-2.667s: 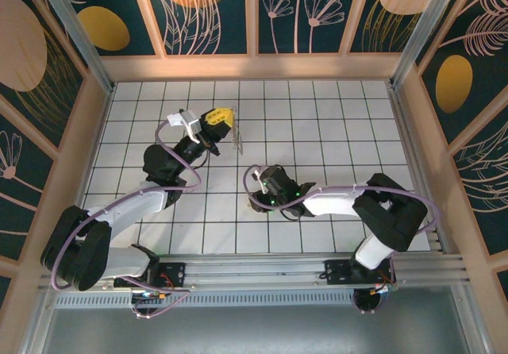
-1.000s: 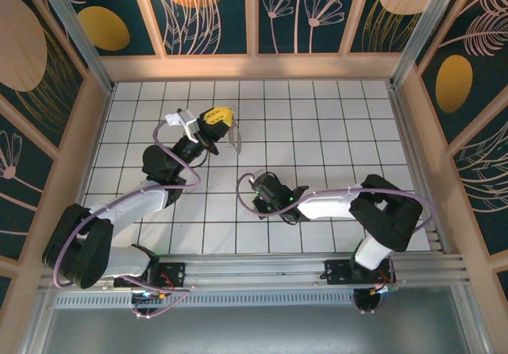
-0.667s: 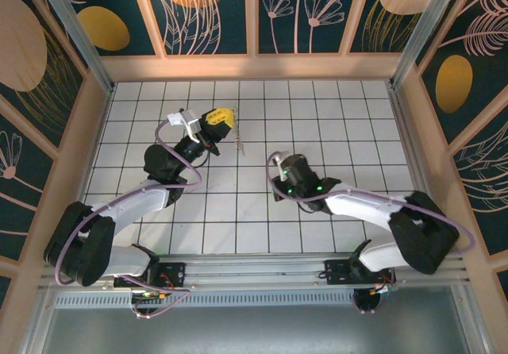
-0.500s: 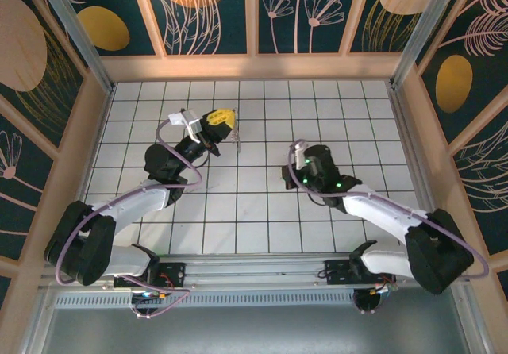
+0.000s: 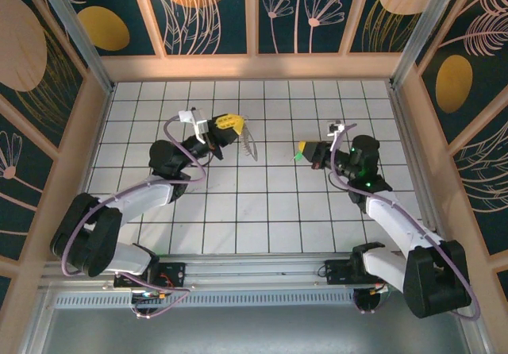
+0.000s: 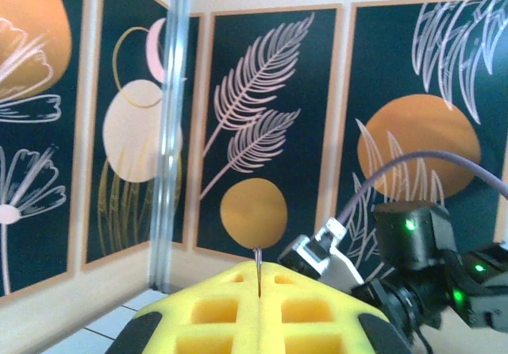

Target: Put the keys on the keyring

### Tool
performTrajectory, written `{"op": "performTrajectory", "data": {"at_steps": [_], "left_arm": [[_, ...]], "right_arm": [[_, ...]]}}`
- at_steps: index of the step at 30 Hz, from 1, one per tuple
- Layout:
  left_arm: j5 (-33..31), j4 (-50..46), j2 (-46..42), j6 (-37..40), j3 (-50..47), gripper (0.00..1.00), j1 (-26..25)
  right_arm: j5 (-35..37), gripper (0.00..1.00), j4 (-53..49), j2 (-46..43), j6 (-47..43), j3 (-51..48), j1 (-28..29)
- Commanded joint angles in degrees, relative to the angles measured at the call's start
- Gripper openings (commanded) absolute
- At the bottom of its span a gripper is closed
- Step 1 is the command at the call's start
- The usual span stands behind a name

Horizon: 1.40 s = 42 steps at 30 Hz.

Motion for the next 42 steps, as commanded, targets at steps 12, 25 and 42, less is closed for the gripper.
{"op": "performTrajectory", "data": {"at_steps": [12, 25, 42], "left_arm": [[10.0, 10.1, 5.9, -11.2, 3.0, 0.0, 0.4], [9.5, 7.7, 4.5, -11.0, 3.1, 0.0, 0.4], [9.0, 7.0, 2.1, -10.1, 1.2, 0.0, 0.3]], "right_arm": [[-7.3, 0.0, 6.8, 1.0, 3.2, 0.1, -2.0], [13.7, 0.0, -9.2, 12.5, -6.8, -0.3, 11.1], [22.3, 0.0, -10.5, 24.9, -7.2, 1.0, 16.7]]}}
